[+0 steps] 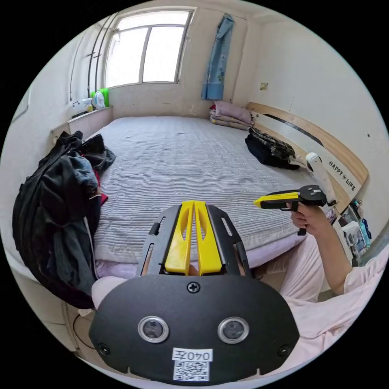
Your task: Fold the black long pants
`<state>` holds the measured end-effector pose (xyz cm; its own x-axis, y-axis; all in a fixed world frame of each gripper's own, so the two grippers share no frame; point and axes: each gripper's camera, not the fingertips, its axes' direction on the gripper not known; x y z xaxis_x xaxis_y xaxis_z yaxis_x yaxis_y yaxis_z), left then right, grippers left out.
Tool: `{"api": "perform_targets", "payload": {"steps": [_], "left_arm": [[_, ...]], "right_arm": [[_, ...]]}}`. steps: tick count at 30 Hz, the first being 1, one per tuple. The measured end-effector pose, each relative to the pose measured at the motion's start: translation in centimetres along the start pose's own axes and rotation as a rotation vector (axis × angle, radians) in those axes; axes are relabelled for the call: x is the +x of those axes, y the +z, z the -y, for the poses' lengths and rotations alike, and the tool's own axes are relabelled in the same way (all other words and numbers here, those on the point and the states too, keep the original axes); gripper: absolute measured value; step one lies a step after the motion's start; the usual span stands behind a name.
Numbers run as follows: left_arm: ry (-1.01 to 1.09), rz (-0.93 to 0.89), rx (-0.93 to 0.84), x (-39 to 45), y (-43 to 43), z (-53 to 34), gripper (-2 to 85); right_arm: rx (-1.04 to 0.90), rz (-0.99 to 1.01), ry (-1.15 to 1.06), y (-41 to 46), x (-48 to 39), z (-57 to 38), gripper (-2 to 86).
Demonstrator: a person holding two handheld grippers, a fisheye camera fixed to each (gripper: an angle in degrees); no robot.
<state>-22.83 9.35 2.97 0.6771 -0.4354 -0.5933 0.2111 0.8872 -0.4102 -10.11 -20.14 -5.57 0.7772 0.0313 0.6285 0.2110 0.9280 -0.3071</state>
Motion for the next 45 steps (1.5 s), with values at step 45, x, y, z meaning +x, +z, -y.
{"api": "perform_targets", "payload": {"steps": [45], "left_arm": [[-0.299, 0.501, 0.186, -41.0, -22.0, 0.0, -0.9]], "right_arm": [[0.154, 0.354, -0.463, 6.9, -10.6, 28.7, 3.9]]}}
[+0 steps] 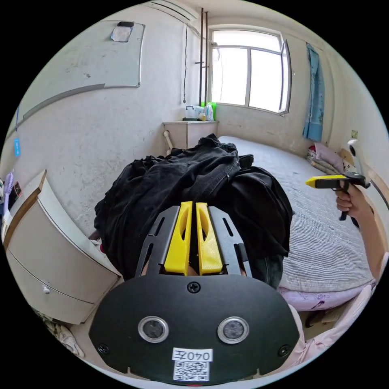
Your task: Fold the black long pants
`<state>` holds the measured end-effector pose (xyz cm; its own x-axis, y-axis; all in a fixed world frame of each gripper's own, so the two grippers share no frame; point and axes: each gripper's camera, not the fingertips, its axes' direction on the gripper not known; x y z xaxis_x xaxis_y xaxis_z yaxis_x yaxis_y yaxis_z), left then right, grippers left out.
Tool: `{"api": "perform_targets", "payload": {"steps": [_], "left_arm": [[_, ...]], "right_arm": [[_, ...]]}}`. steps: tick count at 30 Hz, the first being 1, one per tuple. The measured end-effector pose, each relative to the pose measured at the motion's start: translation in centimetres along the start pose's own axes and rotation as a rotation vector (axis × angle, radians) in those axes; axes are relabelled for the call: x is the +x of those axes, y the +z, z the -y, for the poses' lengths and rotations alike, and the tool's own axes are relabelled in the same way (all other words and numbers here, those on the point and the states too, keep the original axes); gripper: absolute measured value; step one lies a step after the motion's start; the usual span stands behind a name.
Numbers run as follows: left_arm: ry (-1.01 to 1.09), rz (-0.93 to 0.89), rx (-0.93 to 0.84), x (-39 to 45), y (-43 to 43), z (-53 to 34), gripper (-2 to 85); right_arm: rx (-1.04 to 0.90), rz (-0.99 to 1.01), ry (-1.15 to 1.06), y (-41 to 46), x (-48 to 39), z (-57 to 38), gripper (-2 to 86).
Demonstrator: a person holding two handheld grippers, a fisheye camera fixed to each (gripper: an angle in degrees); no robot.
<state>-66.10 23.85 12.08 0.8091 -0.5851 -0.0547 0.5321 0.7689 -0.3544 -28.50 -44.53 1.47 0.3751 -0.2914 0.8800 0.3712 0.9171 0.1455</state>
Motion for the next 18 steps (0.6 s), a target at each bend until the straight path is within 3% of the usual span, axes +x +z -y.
{"api": "perform_targets", "payload": {"steps": [4, 12, 18], "left_arm": [[0.018, -0.020, 0.030, -2.1, -3.7, -0.9, -0.9], [0.101, -0.006, 0.050, -2.4, -8.5, -4.0, -0.8], [0.094, -0.018, 0.115, -2.2, -12.0, -6.4, -0.8]], "right_arm": [[0.014, 0.119, 0.136, 4.2, 4.3, 5.4, 16.0], [-0.010, 0.528, 0.581, 11.1, 13.3, 8.7, 14.0], [-0.093, 0.557, 0.679, 15.0, 14.6, 7.9, 13.1]]}}
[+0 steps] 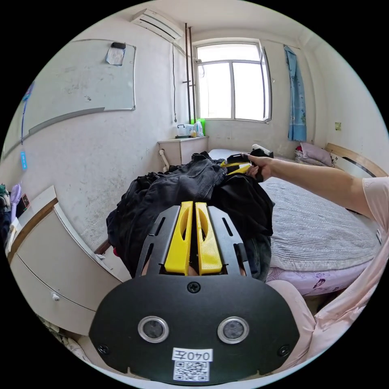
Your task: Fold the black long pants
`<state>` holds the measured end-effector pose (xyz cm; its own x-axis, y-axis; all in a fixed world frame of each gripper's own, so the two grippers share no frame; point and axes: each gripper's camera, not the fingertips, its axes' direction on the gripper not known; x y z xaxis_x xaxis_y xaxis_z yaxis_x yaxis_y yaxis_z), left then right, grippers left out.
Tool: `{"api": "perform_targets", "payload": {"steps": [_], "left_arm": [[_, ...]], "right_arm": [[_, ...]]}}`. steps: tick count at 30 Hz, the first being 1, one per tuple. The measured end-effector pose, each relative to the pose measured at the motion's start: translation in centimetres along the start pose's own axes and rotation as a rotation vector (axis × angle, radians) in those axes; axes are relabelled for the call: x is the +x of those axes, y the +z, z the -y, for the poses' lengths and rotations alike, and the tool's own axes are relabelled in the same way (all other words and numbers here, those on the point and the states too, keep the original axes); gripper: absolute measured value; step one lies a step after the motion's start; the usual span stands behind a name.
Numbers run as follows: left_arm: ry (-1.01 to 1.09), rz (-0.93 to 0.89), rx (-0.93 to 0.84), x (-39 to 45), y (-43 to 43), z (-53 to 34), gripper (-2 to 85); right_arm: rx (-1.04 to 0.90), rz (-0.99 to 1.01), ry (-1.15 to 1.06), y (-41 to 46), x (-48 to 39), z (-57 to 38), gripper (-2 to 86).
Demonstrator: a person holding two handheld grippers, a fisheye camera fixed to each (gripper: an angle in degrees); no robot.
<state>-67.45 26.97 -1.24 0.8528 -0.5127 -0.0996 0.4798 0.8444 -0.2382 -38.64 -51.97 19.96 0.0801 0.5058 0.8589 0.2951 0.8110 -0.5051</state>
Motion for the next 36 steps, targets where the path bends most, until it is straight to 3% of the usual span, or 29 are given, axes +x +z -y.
{"api": "perform_targets", "payload": {"steps": [6, 10, 19, 27, 36], "left_arm": [[0.016, 0.019, 0.014, 1.3, -3.5, -2.8, -0.8], [-0.002, 0.222, -0.037, 1.7, -3.9, -5.1, -0.8], [-0.116, 0.435, -0.021, 6.4, -6.3, -8.6, -0.8], [-0.118, 0.529, 0.324, 13.0, -19.1, -2.6, -0.8], [0.047, 0.485, 0.745, 29.6, -32.1, 6.8, -0.8]], "right_arm": [[-0.017, 0.154, -0.103, 0.4, -1.1, -0.6, 3.7], [0.042, 0.226, -0.202, -2.5, -4.8, -3.7, 2.6], [0.237, 0.108, -0.464, -10.5, -12.4, -17.5, 0.4], [0.524, 0.085, -0.563, -20.4, -14.2, -31.3, -0.2], [0.974, 0.043, -0.667, -35.6, -16.3, -49.4, -0.4]]}}
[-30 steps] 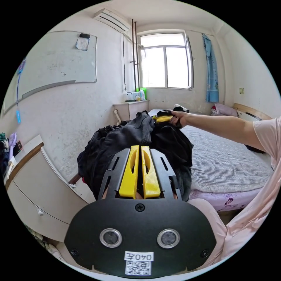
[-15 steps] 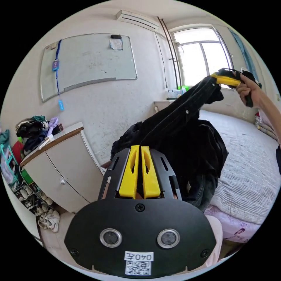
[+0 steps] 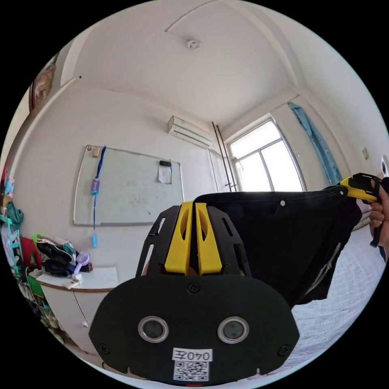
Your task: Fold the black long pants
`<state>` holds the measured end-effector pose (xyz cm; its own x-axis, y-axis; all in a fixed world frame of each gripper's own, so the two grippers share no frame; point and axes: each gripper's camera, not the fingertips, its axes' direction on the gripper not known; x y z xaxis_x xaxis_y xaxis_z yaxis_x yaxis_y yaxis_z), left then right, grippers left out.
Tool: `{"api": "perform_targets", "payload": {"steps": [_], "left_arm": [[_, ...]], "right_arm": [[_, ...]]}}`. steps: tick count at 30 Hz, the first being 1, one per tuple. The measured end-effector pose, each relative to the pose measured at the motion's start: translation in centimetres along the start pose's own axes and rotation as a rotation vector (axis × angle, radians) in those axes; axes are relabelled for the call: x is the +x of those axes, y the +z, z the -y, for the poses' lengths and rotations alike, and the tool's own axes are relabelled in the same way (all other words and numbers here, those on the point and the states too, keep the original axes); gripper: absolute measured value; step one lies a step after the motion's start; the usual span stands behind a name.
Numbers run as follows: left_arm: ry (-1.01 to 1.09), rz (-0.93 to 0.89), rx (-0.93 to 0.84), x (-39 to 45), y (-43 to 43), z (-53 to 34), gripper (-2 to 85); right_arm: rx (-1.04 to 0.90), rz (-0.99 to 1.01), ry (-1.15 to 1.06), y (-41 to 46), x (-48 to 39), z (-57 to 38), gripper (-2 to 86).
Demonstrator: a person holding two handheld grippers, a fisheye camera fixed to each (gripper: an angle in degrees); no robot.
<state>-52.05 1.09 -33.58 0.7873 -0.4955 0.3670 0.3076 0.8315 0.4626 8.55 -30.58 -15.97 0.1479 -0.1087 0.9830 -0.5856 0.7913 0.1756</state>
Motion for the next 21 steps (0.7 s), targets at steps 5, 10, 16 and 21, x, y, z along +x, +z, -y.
{"api": "perform_targets", "payload": {"steps": [5, 10, 16, 21], "left_arm": [[-0.018, -0.139, 0.238, 8.3, -9.0, 9.2, -0.8], [-0.025, -0.307, 0.287, 16.1, -15.0, 14.3, -0.8], [0.026, -0.663, 0.210, 27.6, -18.4, 11.4, -0.8], [0.226, -0.806, 0.104, 43.0, -21.3, 3.9, -0.8]], "right_arm": [[0.313, -0.160, -0.225, -14.9, -8.2, 3.1, -0.4], [0.406, -0.452, -0.494, -27.7, -17.0, 4.5, -0.1], [0.434, -0.799, -0.544, -36.2, -18.8, -0.4, 0.1], [0.317, -1.142, -0.370, -39.6, -12.0, -3.4, 0.8]]}}
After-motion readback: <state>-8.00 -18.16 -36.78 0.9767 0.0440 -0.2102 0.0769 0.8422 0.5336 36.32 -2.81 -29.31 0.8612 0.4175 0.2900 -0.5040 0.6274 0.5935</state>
